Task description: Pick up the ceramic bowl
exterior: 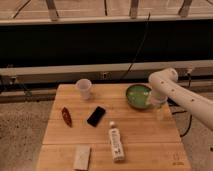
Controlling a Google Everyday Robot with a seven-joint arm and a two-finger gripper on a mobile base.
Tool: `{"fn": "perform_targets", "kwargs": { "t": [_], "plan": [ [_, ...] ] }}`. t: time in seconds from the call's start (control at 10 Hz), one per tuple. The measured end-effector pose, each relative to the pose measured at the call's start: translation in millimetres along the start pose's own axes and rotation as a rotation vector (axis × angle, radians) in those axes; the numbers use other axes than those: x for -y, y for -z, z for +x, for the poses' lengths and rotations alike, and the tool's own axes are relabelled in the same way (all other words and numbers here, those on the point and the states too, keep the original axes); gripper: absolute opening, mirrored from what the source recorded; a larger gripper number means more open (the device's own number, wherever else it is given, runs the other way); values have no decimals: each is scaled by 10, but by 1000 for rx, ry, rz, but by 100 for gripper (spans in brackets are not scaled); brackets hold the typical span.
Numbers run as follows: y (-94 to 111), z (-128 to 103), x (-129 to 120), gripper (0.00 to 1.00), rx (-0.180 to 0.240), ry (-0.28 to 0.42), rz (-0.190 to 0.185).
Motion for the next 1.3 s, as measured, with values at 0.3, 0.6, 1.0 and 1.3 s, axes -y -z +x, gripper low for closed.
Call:
{"fn": "perform_targets", "kwargs": {
  "t": [0.3, 0.6, 1.0, 1.3],
  "plan": [
    [-25, 5, -8, 54, -6, -4, 0],
    [-56, -10, -9, 33, -7, -2, -6],
    [30, -24, 20, 5, -18, 9, -1],
    [188, -19, 41, 11, -25, 18, 8]
  ]
}}
